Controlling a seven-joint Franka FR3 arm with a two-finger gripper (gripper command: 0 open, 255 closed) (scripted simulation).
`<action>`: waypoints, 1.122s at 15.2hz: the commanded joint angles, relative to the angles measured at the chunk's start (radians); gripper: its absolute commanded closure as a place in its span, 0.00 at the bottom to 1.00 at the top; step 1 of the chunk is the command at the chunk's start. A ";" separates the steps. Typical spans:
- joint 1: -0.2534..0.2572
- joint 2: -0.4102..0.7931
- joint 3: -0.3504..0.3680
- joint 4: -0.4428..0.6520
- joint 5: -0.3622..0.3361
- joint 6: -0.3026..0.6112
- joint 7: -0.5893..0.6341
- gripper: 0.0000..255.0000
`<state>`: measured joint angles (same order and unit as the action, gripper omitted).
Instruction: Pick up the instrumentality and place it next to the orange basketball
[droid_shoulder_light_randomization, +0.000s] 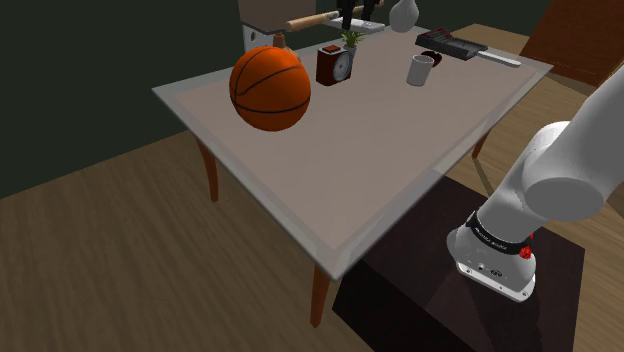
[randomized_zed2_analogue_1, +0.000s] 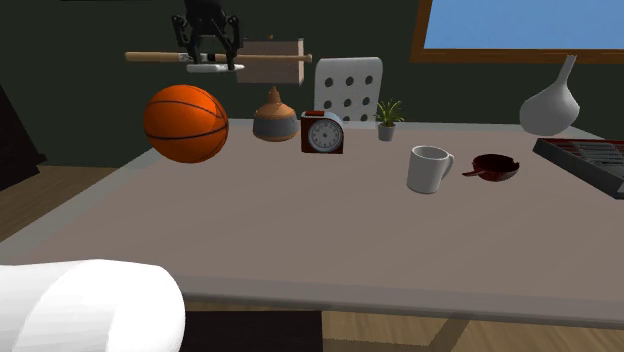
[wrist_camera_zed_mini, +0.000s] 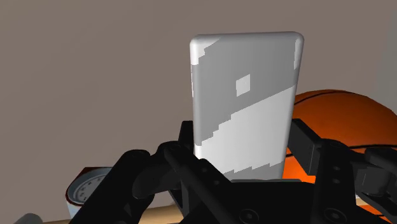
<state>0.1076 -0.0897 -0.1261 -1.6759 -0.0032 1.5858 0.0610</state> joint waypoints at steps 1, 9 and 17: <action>0.000 -0.003 0.000 -0.029 0.000 0.027 0.000 1.00; 0.000 -0.019 0.000 -0.155 -0.002 0.137 0.001 1.00; -0.001 -0.019 -0.001 -0.263 -0.003 0.245 0.001 1.00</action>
<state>0.1058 -0.1096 -0.1277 -1.9296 -0.0061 1.8197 0.0601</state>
